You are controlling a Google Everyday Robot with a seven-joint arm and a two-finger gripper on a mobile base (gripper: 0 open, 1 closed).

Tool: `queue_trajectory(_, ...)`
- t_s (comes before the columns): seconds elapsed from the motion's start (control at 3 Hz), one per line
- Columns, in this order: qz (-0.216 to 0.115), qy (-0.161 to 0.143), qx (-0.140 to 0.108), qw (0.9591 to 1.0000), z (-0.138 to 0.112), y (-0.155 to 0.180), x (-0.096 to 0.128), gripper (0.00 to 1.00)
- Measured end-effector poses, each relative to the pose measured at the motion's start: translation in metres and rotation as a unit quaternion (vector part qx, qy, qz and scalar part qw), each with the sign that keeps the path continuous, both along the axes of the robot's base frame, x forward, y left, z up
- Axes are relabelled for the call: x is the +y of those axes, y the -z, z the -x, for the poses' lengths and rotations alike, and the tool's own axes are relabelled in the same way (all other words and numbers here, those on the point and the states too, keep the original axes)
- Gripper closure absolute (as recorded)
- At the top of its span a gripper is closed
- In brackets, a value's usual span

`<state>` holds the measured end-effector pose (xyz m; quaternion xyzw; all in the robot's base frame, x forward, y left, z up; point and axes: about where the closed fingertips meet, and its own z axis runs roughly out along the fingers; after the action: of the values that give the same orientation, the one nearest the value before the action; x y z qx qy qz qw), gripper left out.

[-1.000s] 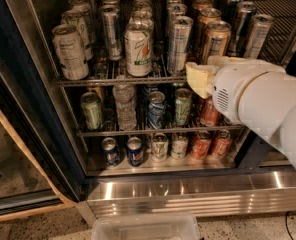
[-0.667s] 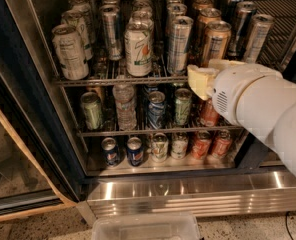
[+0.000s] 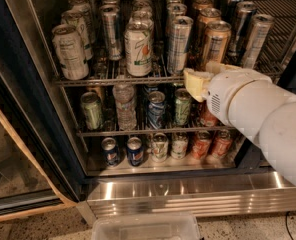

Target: Pick orange can from top shelf of fridge

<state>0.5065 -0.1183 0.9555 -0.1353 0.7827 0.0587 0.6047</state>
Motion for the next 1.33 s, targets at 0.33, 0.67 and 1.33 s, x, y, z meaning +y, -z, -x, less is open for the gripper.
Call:
queue_trajectory(0.33,0.000,0.000,0.000,1.0000,0.000,0.000,0.000,0.43)
queue_trajectory(0.67,0.000,0.000,0.000,1.0000,0.000,0.000,0.000,0.40)
queue_trajectory(1.33,-0.013,0.017,-0.023,0.9995,-0.011,-0.008,-0.003,0.40)
